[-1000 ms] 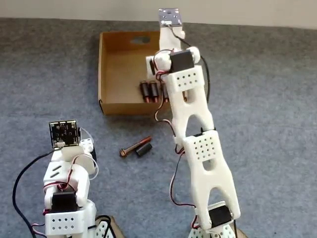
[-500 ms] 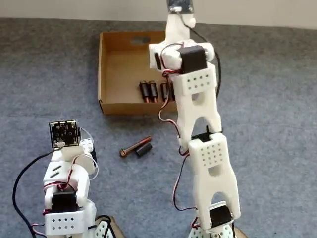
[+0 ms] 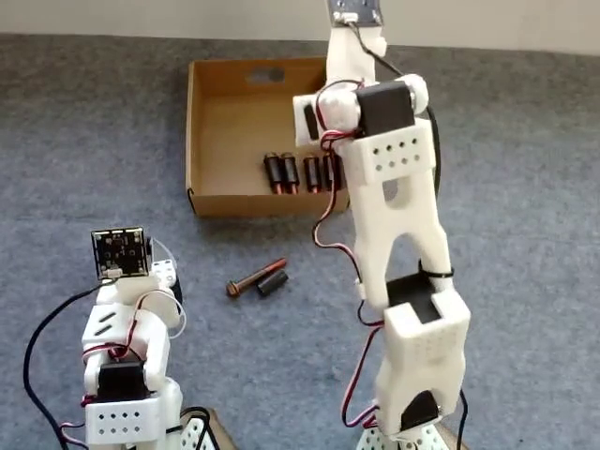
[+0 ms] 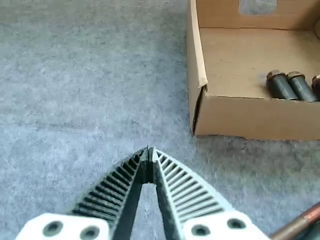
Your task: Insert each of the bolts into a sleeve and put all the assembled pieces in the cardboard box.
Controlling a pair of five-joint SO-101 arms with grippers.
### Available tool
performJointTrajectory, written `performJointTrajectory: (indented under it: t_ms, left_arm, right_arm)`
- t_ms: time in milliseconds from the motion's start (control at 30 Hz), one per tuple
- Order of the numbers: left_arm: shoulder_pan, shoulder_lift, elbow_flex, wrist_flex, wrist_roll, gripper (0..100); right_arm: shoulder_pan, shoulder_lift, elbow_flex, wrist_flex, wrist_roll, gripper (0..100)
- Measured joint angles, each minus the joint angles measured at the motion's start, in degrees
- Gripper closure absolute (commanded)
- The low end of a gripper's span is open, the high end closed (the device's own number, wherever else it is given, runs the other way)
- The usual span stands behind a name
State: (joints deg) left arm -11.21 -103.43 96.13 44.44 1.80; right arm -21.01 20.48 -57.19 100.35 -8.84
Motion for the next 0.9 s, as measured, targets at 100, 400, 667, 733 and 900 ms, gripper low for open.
performJointTrajectory:
  t_ms: [100,400,667,733,900]
  left_arm:
    - [0.0,0.0,0.0,-0.1,0.0,97]
    - [0.0,0.0,0.0,-0.1,0.0,96]
    - [0.0,0.0,0.0,-0.1,0.0,96]
    - [0.0,0.0,0.0,-0.1,0.0,96]
    - [-1.1,0.0,0.0,-0.1,0.0,96]
  right_arm:
    - [0.0,-2.4,3.7,0.0,0.0,98.2]
    - [-4.6,-12.6,20.8,-0.1,0.0,98.2]
    - [-8.9,-27.9,42.4,-9.7,0.0,98.2]
    - [-9.6,-30.9,50.2,-14.1,0.0,98.1]
    - [-12.1,-36.1,70.1,-26.3,1.0,91.6]
